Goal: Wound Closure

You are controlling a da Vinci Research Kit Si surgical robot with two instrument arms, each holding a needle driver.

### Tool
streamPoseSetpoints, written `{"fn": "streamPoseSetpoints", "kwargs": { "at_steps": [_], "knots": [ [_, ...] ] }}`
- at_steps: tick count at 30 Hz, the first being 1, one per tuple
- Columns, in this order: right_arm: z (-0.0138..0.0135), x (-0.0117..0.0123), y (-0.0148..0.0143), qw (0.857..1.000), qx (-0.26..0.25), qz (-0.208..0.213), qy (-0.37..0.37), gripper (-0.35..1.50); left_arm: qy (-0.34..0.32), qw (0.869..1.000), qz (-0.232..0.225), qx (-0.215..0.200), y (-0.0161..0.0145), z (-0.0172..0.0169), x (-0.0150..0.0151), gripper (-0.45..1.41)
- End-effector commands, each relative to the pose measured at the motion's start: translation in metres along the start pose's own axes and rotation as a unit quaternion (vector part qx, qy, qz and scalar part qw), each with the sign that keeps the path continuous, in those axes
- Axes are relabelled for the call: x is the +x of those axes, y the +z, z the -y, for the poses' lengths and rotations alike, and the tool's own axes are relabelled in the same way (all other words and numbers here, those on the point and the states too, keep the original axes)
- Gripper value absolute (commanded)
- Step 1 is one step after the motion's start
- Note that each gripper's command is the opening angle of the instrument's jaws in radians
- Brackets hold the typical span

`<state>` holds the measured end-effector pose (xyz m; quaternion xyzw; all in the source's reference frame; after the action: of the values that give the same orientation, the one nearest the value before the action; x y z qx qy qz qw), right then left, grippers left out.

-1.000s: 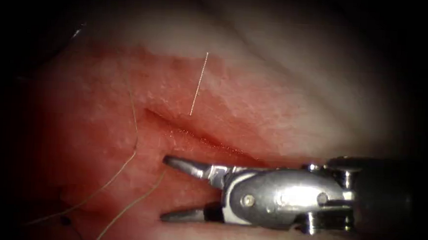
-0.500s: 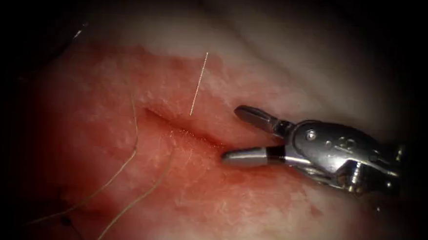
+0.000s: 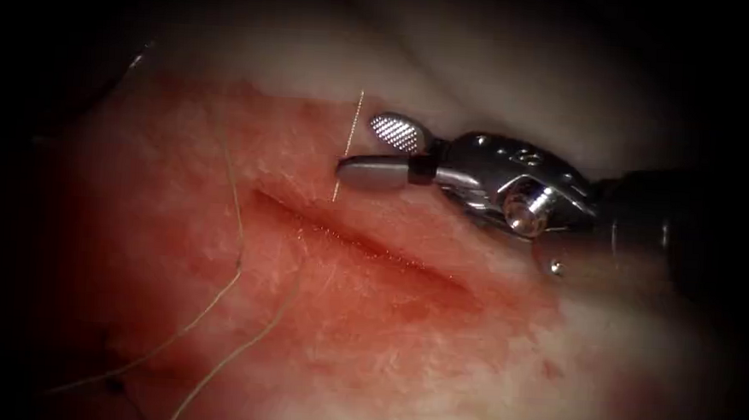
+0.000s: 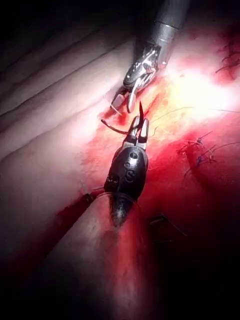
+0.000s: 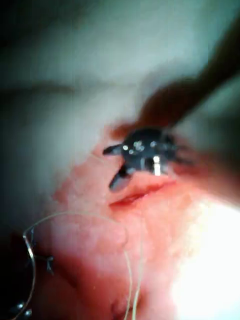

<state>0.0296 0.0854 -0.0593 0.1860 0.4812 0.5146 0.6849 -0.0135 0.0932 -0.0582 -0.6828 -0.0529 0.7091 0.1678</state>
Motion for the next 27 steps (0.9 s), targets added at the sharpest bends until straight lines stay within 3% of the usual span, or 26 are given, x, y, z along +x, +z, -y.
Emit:
{"fn": "streamPoseSetpoints", "kwargs": {
  "at_steps": [1, 11, 17, 19, 20, 21, 27],
  "knots": [
    [0.0001, -0.0005, 0.0014, 1.0, 0.0, 0.0, -0.003, 0.89, -0.001, 1.0, -0.001, -0.001, 0.0005, -0.0002, -0.0006, -0.35],
    [-0.0014, -0.0005, 0.002, 1.0, -0.017, -0.004, -0.006, 0.88, -0.001, 1.0, -0.001, -0.001, 0.0005, -0.0002, -0.0006, -0.35],
    [-0.0005, -0.0007, 0.0028, 1.0, 0.005, 0.003, -0.001, 0.64, -0.006, 1.0, -0.001, -0.001, 0.0005, -0.0002, -0.0006, -0.35],
    [-0.0001, -0.0008, 0.0032, 1.0, 0.013, 0.006, 0.002, 0.47, -0.006, 1.0, -0.001, -0.001, 0.0005, -0.0002, -0.0006, -0.35],
    [0.0, -0.0008, 0.0032, 1.0, 0.016, 0.007, 0.005, 0.31, -0.006, 1.0, -0.001, -0.001, 0.0005, -0.0002, -0.0006, -0.35],
    [0.0, -0.0009, 0.0032, 1.0, 0.026, 0.011, 0.01, -0.28, -0.006, 1.0, -0.001, -0.001, 0.0005, -0.0002, -0.0006, -0.35],
    [-0.0005, -0.0004, 0.0023, 1.0, 0.019, 0.014, -0.007, -0.35, -0.006, 1.0, -0.001, -0.001, 0.0005, -0.0002, -0.0007, -0.35]
  ]
}}
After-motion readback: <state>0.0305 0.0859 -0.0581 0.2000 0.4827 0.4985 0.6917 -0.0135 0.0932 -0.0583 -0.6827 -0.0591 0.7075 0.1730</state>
